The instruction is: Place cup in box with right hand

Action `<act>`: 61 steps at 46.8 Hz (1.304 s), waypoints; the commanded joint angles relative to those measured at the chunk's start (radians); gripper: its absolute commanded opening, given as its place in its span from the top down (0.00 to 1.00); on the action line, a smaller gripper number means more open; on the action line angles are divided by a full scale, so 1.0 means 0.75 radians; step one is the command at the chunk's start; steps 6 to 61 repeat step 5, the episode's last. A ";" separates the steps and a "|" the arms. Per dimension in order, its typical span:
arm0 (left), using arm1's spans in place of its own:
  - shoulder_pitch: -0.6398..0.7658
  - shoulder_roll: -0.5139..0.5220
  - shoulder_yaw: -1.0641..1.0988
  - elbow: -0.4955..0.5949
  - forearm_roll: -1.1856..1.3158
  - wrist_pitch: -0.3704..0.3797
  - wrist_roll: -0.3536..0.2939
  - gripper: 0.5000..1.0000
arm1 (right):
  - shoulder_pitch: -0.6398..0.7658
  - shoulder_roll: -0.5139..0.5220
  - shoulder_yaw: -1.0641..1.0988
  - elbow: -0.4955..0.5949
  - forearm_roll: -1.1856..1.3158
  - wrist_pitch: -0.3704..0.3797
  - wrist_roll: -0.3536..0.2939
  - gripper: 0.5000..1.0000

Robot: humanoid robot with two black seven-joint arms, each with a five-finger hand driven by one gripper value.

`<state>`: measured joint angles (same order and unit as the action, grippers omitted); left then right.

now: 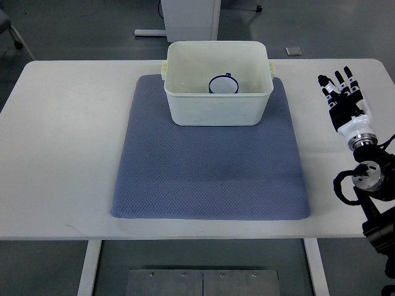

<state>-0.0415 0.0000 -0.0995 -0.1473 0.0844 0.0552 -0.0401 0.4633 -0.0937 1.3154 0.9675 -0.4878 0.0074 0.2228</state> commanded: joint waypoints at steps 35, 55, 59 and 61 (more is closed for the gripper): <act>0.000 0.000 0.000 0.000 0.000 0.000 0.000 0.00 | 0.000 0.076 0.026 0.001 0.000 0.009 -0.001 0.00; 0.000 0.000 0.000 0.000 0.000 0.000 0.000 0.00 | 0.000 0.076 0.026 0.001 0.000 0.009 -0.001 0.00; 0.000 0.000 0.000 0.000 0.000 0.000 0.000 0.00 | 0.000 0.076 0.026 0.001 0.000 0.009 -0.001 0.00; 0.000 0.000 0.000 0.000 0.000 0.000 0.000 0.00 | 0.000 0.076 0.026 0.001 0.000 0.009 -0.001 0.00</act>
